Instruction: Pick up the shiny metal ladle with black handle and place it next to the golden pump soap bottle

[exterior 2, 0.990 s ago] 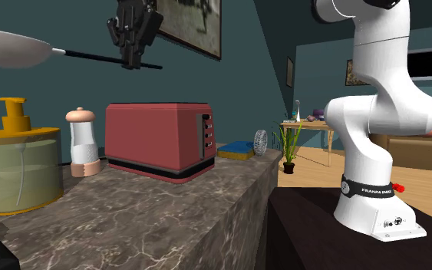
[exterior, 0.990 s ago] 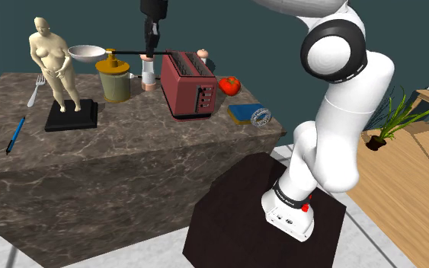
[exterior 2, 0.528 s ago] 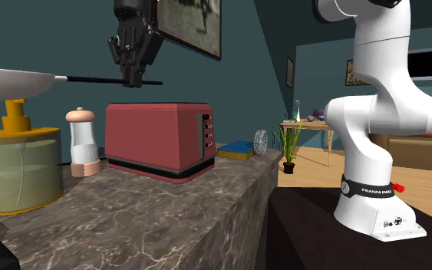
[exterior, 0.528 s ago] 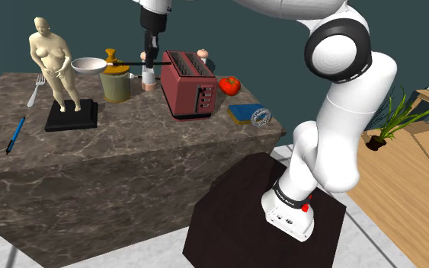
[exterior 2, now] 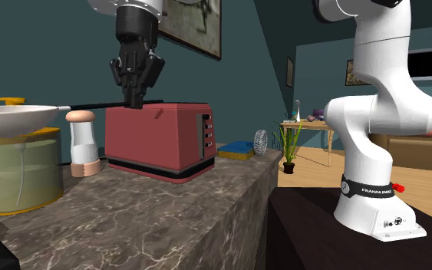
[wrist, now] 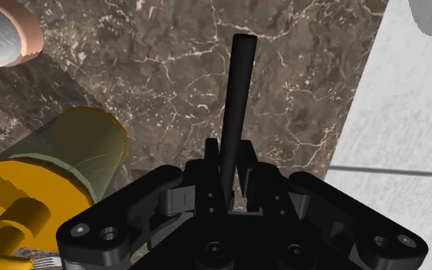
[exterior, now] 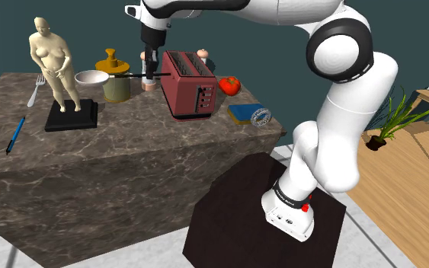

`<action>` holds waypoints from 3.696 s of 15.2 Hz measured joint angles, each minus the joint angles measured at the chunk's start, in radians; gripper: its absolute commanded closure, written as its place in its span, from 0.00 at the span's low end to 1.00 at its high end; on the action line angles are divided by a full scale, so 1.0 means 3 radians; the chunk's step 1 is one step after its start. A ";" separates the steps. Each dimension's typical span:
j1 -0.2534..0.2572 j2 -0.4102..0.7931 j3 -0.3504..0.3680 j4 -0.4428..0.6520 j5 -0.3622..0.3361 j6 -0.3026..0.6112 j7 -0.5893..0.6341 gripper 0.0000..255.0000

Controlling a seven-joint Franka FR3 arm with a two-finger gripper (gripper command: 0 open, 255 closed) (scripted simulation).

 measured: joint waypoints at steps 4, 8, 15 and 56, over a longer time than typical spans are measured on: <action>0.0003 0.0019 0.0007 -0.0160 0.0021 0.0174 -0.0025 1.00; -0.0003 0.0061 0.0015 -0.0286 0.0056 0.0333 -0.0059 1.00; 0.0001 0.0122 0.0036 -0.0522 0.0113 0.0617 -0.0102 1.00; -0.0021 0.0256 0.0072 -0.0880 0.0258 0.1081 -0.0238 0.00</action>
